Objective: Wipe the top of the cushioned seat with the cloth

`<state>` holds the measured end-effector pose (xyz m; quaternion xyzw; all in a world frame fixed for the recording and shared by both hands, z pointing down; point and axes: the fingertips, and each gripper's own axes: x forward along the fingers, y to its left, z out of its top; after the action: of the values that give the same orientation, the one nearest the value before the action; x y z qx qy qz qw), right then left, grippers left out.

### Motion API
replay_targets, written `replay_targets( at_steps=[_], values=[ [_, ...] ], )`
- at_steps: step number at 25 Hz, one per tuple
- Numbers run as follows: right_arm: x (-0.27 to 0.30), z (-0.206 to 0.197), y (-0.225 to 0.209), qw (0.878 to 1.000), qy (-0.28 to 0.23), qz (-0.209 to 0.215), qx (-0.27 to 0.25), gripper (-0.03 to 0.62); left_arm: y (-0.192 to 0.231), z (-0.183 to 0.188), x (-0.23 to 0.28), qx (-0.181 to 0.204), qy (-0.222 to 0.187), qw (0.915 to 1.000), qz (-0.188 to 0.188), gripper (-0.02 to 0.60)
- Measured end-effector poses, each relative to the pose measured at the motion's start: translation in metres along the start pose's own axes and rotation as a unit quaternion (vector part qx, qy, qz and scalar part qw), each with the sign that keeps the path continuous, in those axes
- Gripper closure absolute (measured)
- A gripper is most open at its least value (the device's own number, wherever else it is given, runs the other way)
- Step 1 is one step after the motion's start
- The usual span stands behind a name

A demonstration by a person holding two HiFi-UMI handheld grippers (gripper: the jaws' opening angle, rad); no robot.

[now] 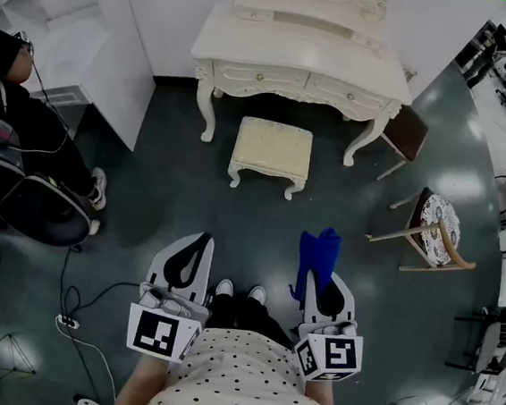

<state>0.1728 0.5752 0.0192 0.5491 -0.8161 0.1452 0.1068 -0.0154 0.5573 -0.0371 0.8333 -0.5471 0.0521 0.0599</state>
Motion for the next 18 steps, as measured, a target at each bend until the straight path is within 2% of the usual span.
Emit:
replay_targets(
  at_steps=[7, 18],
  values=[
    [-0.0022, 0.0001, -0.0017, 1.0, 0.002, -0.002, 0.006, 0.525, -0.0057, 0.0004, 0.0015, -0.008, 0.002, 1.0, -0.005, 0.583],
    [0.002, 0.0037, -0.003, 1.0, 0.004, 0.008, 0.0, 0.525, -0.0095, -0.0008, 0.0071, 0.001, 0.011, 0.9999, -0.01, 0.583]
  ],
)
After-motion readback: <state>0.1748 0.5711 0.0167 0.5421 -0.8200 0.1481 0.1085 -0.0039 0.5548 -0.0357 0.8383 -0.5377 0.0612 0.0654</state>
